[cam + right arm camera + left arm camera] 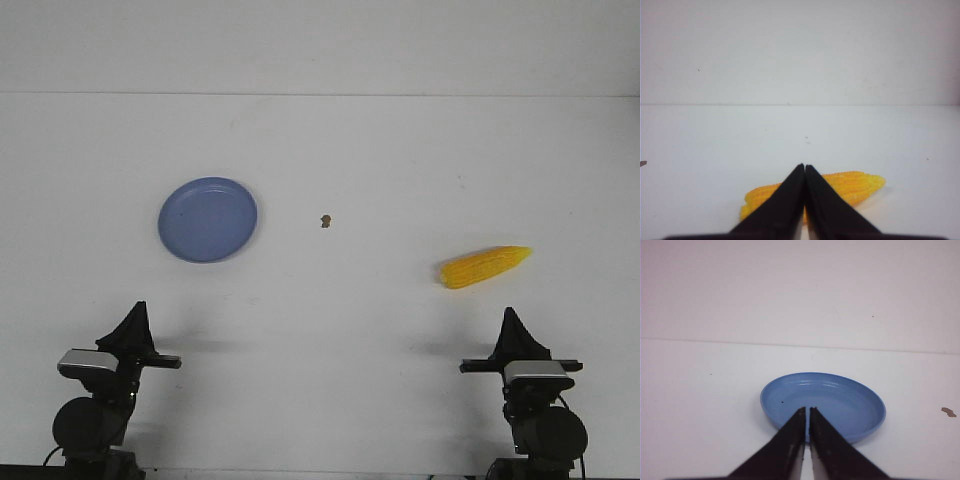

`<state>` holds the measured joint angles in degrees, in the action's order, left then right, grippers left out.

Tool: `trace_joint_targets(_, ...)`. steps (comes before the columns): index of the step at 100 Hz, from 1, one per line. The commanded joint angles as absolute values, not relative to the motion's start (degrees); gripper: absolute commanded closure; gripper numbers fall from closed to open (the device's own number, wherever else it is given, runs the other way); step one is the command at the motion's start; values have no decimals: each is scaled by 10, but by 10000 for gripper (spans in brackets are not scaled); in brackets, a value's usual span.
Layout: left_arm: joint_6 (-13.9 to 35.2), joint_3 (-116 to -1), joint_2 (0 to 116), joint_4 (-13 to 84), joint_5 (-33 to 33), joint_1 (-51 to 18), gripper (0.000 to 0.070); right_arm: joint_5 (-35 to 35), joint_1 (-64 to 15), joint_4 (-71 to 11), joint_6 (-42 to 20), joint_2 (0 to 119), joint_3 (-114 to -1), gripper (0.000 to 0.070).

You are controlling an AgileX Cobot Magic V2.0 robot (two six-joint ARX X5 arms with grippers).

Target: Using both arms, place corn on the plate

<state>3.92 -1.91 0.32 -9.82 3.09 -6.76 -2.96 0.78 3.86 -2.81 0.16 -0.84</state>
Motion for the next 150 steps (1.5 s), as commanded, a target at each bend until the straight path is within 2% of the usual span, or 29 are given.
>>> trace_joint_targets(1,39,-8,3,-104,32,-68,687,-30,8,44,-32,1,-7,697)
trace_joint_targets(35,40,-8,3,-104,32,-68,687,-30,8,44,-32,1,-7,697)
trace_joint_targets(46,39,-8,3,-104,32,-68,687,-9,8,47,76,1,-7,697)
trace_joint_targets(51,39,-8,3,-105,32,-68,687,1,8,51,95,1,-7,697)
trace_joint_targets(93,39,-23,3,-105,32,-68,687,1,8,69,94,1,-7,697)
trace_joint_targets(110,44,-74,5,-74,32,-68,687,2,8,97,52,1,-19,697)
trace_joint_targets(130,57,-202,76,43,32,-68,686,22,8,2,2,11,-107,697)
trace_joint_targets(150,57,-343,212,155,32,-68,687,34,8,-155,-3,93,-249,697)
